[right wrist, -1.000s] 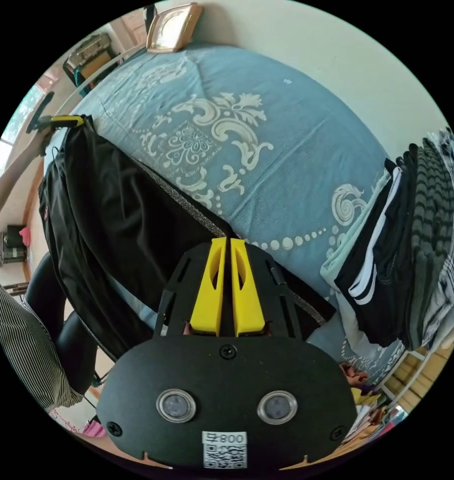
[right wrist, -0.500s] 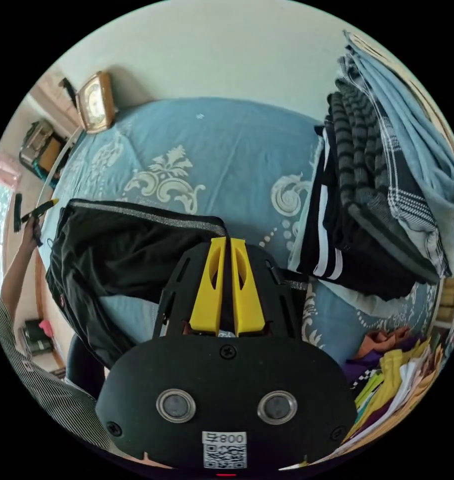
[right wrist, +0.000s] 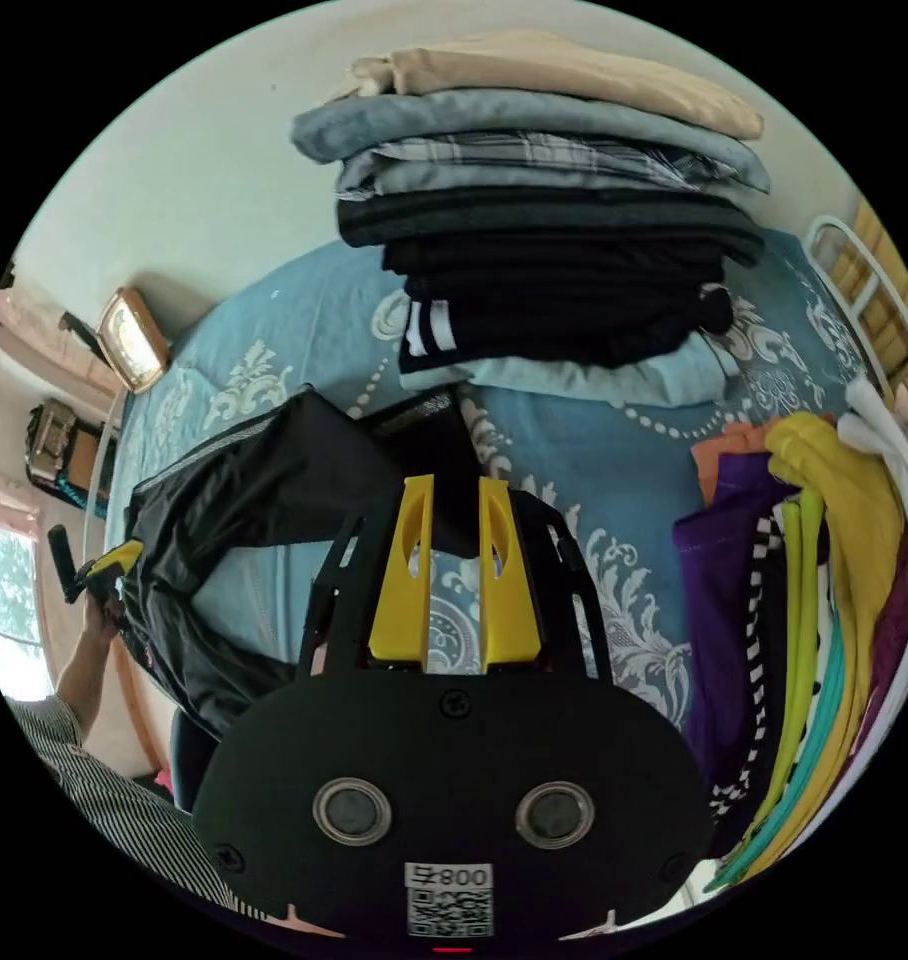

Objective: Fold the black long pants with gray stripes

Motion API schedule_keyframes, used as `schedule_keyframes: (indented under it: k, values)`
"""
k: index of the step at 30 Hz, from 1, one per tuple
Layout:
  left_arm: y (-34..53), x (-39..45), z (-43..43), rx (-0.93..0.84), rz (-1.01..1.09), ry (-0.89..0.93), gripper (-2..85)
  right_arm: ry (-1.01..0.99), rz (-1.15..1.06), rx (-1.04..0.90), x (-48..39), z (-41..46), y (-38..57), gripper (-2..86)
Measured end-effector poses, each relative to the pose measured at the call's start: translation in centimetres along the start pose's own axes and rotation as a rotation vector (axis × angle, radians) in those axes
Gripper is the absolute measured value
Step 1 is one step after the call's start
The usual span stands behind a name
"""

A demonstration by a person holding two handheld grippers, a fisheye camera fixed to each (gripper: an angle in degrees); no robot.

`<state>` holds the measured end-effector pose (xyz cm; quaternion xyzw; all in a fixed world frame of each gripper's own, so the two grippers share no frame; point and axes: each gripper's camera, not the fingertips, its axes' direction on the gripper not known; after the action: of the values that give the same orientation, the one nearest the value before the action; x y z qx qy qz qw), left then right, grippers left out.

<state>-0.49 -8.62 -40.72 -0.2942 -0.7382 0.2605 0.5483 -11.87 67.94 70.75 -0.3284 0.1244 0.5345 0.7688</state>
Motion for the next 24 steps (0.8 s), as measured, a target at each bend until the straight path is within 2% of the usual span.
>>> schedule_keyframes:
  k: [3, 5, 9, 14, 15, 19, 24]
  values:
    - [-1.6, 4.9, 7.3, -0.159, 0.133, -0.017, 8.6, -0.034, 0.039, -0.027, 2.2, 0.7, 0.0, 8.2]
    - [-2.1, 7.1, 11.4, -0.249, 0.183, -0.109, 7.5, -0.028, 0.027, -0.021, 2.6, 0.6, -0.7, 8.3]
    - [-2.4, 9.0, 13.3, -0.237, 0.203, -0.181, 6.6, 0.02, -0.069, 0.016, 1.7, 0.5, -3.1, 8.5]
    - [-2.5, 11.9, 15.5, -0.226, 0.221, -0.226, 7.9, 0.049, -0.062, -0.081, 2.4, 3.9, -5.0, 8.7]
    - [-2.4, 12.3, 15.8, -0.223, 0.227, -0.242, 7.9, 0.062, -0.062, -0.051, 2.5, 3.6, -4.7, 8.3]
    - [-2.3, 13.8, 18.5, -0.239, 0.237, -0.33, 3.0, 0.062, -0.107, -0.051, 3.1, 2.5, -3.4, 3.8]
    - [-2.5, 15.3, 18.4, -0.188, 0.213, -0.234, 1.0, 0.15, -0.176, 0.162, 3.9, -5.8, -0.4, 2.9]
